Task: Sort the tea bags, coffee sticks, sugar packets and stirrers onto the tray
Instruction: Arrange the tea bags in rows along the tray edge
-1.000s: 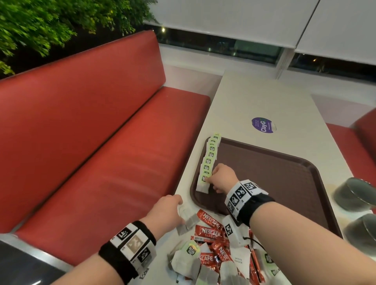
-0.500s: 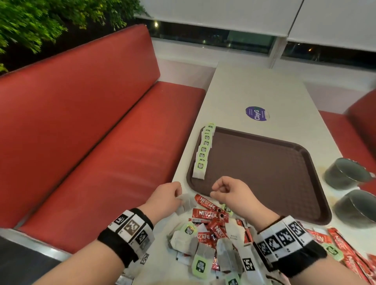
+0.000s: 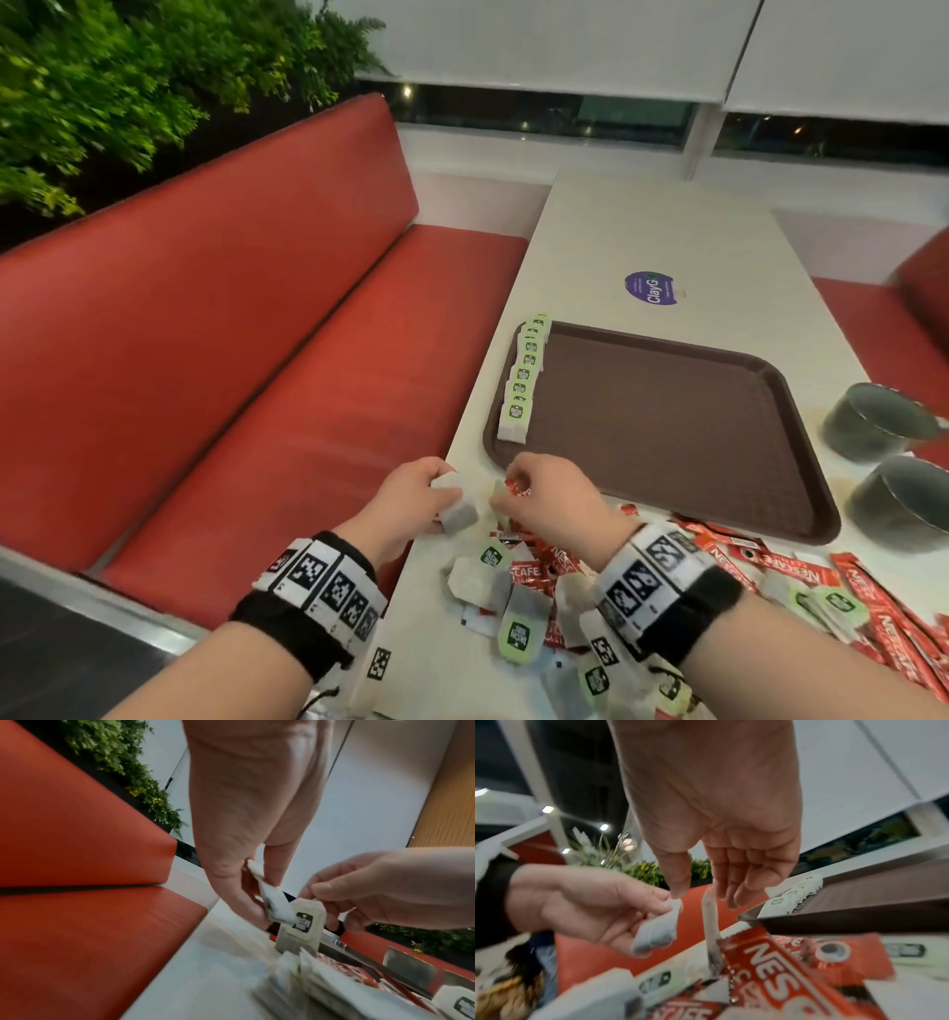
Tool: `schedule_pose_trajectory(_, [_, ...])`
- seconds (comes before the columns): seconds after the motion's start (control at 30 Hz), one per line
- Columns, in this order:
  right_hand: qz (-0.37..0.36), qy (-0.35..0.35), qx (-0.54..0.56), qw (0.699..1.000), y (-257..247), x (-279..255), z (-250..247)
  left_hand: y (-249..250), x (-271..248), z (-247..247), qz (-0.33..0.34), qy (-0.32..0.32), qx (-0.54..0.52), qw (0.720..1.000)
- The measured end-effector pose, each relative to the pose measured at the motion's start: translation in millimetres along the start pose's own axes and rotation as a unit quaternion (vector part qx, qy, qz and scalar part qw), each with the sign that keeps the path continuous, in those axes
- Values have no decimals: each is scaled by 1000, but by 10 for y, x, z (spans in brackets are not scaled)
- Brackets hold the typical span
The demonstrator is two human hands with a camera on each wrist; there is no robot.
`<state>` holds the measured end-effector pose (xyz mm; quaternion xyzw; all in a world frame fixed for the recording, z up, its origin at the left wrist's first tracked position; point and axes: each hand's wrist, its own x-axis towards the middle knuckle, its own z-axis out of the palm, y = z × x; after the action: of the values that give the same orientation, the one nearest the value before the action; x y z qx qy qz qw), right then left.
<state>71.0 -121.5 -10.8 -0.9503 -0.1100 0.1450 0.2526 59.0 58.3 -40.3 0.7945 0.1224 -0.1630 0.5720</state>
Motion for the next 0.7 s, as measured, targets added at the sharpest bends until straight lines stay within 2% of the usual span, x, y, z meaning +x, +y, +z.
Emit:
schedule_pose_trajectory(0.1, [5, -46, -98, 994, -126, 105, 104, -33, -26, 77, -28, -9, 19, 999])
schedule_pose_trajectory(0.17, [22, -56, -96, 994, -129, 157, 151, -48, -32, 104, -43, -12, 3, 999])
schedule_pose_trajectory(0.27, [46, -62, -52, 996, -92, 146, 95, -55, -16, 73, -78, -24, -125, 989])
schedule_pose_trajectory(0.37, [53, -57, 37, 996, -28, 69, -72, -60, -29, -35, -78, -21, -221, 972])
schedule_pose_trajectory(0.53, [95, -21, 195, 976, 142, 83, -334, -87, -9, -201, -118, 36, -270, 955])
schedule_pose_trajectory(0.6, [107, -4, 230, 967, 160, 167, -393, -59, -8, -226, -139, 33, -292, 946])
schedule_pose_trajectory(0.7, [122, -14, 232, 965, 132, 378, -401, -8, 25, -227, -161, 8, -303, 939])
